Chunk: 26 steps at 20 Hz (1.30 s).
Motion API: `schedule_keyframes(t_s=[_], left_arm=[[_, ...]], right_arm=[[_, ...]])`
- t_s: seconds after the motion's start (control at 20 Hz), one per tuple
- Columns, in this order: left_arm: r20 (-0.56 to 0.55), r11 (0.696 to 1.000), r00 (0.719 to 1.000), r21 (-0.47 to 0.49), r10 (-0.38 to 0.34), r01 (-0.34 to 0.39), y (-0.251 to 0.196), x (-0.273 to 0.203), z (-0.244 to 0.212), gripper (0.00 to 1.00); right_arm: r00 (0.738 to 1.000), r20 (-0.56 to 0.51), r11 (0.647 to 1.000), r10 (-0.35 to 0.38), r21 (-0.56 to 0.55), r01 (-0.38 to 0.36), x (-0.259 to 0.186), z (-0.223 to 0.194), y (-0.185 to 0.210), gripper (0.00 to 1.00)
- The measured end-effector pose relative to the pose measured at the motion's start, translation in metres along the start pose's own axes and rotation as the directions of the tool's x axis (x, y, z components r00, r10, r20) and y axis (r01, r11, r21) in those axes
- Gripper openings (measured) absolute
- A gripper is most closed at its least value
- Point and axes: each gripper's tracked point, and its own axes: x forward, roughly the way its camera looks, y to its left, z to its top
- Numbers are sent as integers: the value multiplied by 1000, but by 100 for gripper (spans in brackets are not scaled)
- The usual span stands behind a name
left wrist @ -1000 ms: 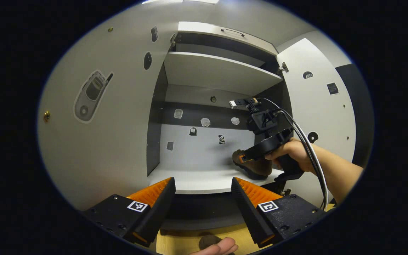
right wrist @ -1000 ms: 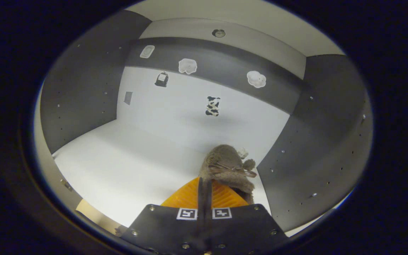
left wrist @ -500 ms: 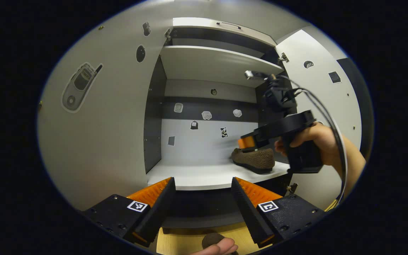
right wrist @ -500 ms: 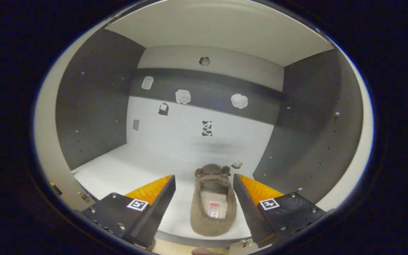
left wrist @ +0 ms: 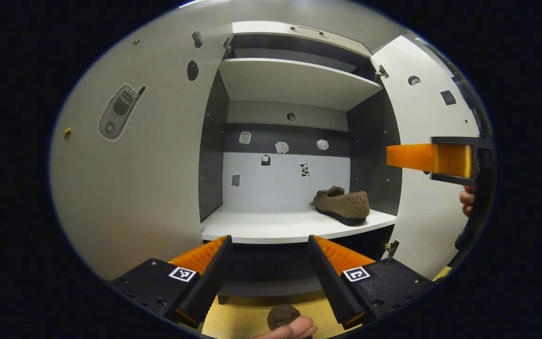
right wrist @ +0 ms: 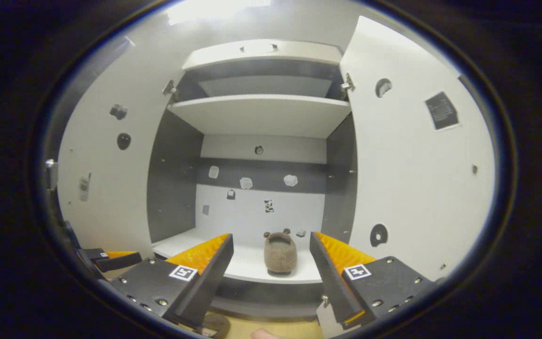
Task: Grab one shoe with the right hand and put it into the shoe cabinet, grab the other shoe with the left hand and put it into the shoe cabinet; then close the right door with the right hand and the left door with the left hand.
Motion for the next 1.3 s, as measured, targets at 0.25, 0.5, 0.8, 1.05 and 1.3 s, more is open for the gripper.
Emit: schedule_keyframes(t_s=[0.25,0.5,0.8,1.05,1.3], left_arm=[[12,1000,1000,25,18,-19,1,-17,-11,98],[-56,1000,998,30,3,-2,6,-27,-70,98],[-338,999,941,24,-17,26,4,-16,-196,98],[-519,999,854,-36,-29,11,4,-29,-270,98],[-617,999,786,-52,-44,16,0,-50,-317,97]], right_arm=[[1000,5,1000,11,13,-12,-46,-34,-9,98],[1000,12,999,5,41,-5,-72,-63,-12,98],[996,80,999,-28,-14,29,-83,-76,-17,98],[997,48,998,-54,-18,55,-81,-99,-26,98],[997,-17,997,-73,22,73,-75,-136,-37,98]])
